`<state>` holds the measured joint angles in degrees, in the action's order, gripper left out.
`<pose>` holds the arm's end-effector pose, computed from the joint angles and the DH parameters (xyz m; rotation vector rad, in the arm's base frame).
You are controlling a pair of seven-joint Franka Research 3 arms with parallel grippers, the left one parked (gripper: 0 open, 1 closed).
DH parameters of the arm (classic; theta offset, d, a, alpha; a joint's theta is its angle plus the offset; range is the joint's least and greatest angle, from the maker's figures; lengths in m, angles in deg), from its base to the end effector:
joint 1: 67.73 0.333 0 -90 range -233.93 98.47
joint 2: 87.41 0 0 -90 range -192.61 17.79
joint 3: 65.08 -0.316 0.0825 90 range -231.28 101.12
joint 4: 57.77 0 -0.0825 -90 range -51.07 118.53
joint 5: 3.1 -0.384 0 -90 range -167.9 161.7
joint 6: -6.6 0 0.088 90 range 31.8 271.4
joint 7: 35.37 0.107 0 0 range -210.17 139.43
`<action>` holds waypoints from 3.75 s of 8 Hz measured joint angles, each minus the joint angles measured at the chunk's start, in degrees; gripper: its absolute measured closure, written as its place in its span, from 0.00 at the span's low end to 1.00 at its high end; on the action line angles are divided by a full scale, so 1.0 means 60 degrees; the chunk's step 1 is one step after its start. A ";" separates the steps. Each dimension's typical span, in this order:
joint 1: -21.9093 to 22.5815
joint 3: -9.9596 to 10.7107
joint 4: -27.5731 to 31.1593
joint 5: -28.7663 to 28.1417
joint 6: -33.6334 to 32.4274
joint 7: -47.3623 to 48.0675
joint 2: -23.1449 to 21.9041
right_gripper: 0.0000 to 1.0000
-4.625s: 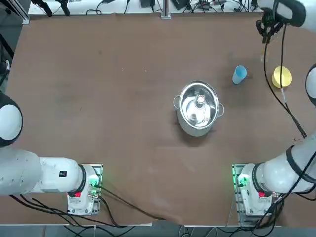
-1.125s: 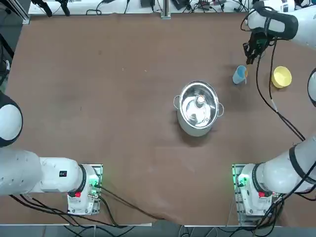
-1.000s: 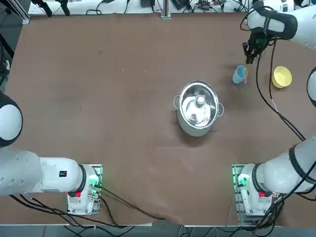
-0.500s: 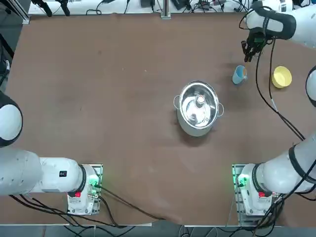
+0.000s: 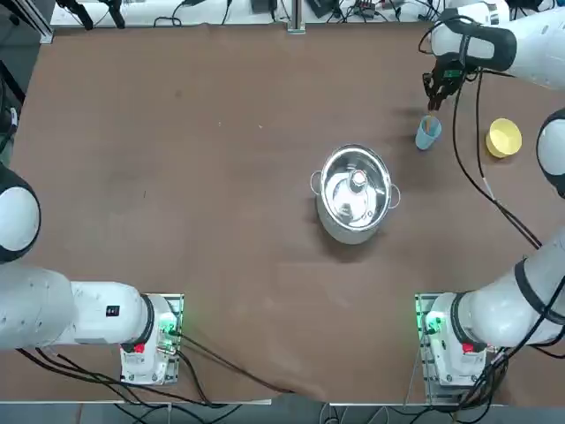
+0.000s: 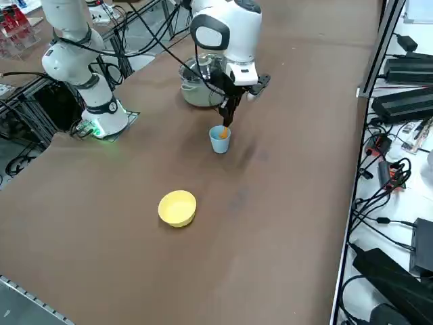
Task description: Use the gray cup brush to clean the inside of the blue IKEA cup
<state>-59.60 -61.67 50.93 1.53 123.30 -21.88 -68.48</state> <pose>0.5995 0.0465 0.3148 3.0088 -0.1633 -0.2632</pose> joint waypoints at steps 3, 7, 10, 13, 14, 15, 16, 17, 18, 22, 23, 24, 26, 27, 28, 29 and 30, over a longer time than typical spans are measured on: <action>0.0370 -0.0012 0.0001 0.0000 -0.0183 0.0672 0.0012 0.96; 0.0366 0.0090 -0.0113 0.0027 -0.1006 0.0727 0.0011 0.96; 0.0193 0.0164 -0.0142 0.0367 -0.1171 0.0725 0.0012 0.96; -0.0014 0.0172 -0.0344 0.0573 -0.1172 0.0722 0.0018 0.96; -0.0012 0.0167 -0.0486 0.0570 -0.1173 0.0725 0.0034 0.96; -0.0008 0.0154 -0.0631 0.0561 -0.1172 0.0730 0.0060 0.96; 0.0007 0.0129 -0.0760 0.0558 -0.1169 0.0737 0.0129 0.96; 0.0022 0.0092 -0.0836 0.0535 -0.1127 0.0797 0.0216 0.96; 0.0042 0.0063 -0.0879 0.0410 -0.1056 0.0897 0.0285 0.96; 0.0197 0.0014 -0.0885 0.0191 -0.1031 0.1404 0.0407 0.96; 0.0237 0.0005 -0.0884 0.0190 -0.1138 0.1512 0.0419 0.96; 0.0248 0.0006 -0.0883 0.0190 -0.1358 0.1536 0.0423 0.96; 0.0229 0.0030 -0.0884 0.0190 -0.1740 0.1548 0.0423 0.96; 0.0201 0.0051 -0.0884 0.0190 -0.1791 0.1551 0.0424 0.96; 0.0171 0.0084 -0.0885 0.0191 -0.1840 0.1551 0.0426 0.96; 0.0123 0.0116 -0.0885 0.0200 -0.1862 0.1551 0.0430 0.96; 0.0036 0.0131 -0.0886 0.0207 -0.1864 0.1551 0.0430 0.96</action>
<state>-59.38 -60.88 45.61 2.78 112.12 -12.57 -65.90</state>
